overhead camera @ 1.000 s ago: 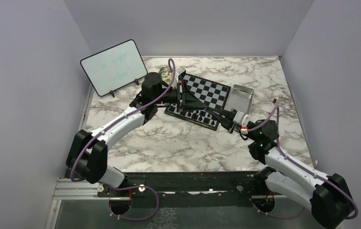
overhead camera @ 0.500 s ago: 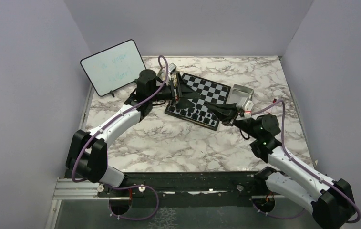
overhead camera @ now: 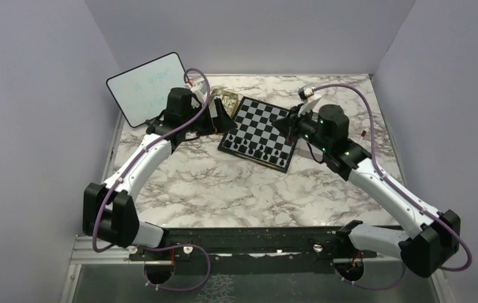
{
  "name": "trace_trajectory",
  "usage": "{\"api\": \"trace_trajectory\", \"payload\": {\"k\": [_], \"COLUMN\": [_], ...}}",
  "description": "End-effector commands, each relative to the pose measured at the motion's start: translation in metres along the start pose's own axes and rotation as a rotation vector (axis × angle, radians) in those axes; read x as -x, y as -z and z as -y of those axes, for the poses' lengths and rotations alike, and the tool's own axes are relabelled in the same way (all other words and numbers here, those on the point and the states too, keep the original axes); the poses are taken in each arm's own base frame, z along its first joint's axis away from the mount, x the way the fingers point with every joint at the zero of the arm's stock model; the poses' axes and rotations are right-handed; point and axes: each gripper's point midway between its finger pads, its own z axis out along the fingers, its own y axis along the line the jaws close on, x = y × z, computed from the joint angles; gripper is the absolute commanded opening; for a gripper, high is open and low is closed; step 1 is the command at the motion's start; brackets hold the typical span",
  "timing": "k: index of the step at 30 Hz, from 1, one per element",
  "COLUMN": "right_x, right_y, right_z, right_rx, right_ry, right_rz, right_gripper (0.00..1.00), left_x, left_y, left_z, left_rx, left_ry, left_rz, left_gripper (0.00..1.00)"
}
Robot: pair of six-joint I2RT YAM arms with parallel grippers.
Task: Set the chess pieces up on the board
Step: Place the chess piece on the chessboard.
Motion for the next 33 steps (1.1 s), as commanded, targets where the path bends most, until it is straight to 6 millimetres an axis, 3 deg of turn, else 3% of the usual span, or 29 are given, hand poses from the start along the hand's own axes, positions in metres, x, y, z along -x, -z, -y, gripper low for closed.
{"api": "trace_trajectory", "payload": {"k": [1,8,14,21,33], "right_x": [-0.051,-0.098,-0.127,-0.156,-0.189], "right_y": [-0.005,-0.037,-0.064,-0.094,-0.106], "right_z": [0.020,0.027,0.037,0.039,0.044], "right_rx": [-0.152,-0.202,-0.261,-0.281,-0.318], "right_ry": [-0.127,-0.182,-0.185,-0.153,-0.115], "right_rz": [-0.309,-0.663,-0.833,-0.950,-1.074], "right_gripper": [0.01,0.01,0.01,0.01,0.01], "left_x": [-0.003,-0.009,-0.017,-0.016,-0.017], "left_y": [0.038,0.074,0.079,0.087,0.088], "left_z": [-0.049,-0.073,-0.086,-0.082,-0.079], "left_rx": [0.280,0.397,0.471,0.491,0.489], "left_ry": [-0.217,-0.405,-0.456,-0.474,-0.486], "left_rz": [0.105,0.250,0.220,0.227,0.226], "left_gripper": [0.99,0.99,0.99,0.99,0.99]}}
